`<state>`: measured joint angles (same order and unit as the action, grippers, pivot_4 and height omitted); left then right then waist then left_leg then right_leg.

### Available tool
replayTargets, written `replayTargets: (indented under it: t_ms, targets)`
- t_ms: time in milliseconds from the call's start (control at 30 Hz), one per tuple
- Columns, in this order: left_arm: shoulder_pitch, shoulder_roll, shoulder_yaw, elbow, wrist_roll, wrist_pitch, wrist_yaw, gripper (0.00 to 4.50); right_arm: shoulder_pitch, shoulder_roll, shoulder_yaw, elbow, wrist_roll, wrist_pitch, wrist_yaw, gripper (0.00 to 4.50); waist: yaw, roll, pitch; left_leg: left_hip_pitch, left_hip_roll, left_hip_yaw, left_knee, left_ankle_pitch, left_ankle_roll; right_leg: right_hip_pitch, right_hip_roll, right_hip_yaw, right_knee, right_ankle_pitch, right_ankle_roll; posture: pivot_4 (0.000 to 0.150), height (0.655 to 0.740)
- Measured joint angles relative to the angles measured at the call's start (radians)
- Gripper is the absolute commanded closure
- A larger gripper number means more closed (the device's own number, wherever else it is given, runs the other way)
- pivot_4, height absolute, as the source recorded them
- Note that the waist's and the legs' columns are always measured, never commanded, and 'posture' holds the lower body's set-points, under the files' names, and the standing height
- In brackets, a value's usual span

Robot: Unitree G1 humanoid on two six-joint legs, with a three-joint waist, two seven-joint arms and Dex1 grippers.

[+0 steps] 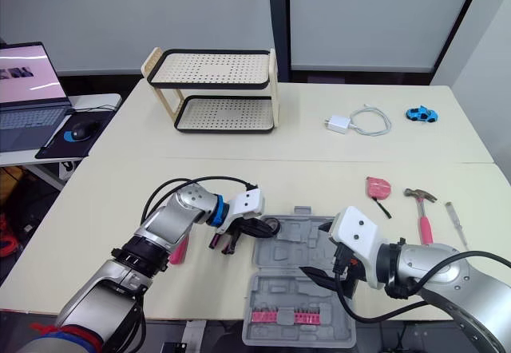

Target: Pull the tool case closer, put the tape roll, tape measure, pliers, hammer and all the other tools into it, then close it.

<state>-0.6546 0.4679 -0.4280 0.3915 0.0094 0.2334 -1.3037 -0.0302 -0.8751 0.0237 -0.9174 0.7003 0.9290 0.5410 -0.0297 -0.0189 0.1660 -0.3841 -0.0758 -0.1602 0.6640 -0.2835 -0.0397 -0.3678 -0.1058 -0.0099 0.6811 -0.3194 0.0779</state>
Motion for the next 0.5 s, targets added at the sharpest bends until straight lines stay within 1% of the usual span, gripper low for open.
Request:
replayTargets:
  t_ms: [467,500]
  targets:
    - [-0.029,-0.023,0.0,0.094,0.03,-0.053,0.006,4.47,0.029,0.0,-0.003,-0.02,0.002,0.001,-0.011,0.0,-0.001,0.0,0.0,0.0,0.0,0.0,0.0,0.001,-0.002,0.0,0.0,0.0,0.0,0.0,0.0,0.15,0.74]
    - [-0.03,-0.024,0.0,0.096,0.031,-0.054,0.006,3.99,0.032,0.0,-0.003,-0.02,0.002,0.001,-0.011,0.0,-0.001,0.0,0.0,0.0,0.0,0.0,0.0,0.001,-0.002,0.0,0.0,0.0,0.0,0.0,0.0,0.15,0.74]
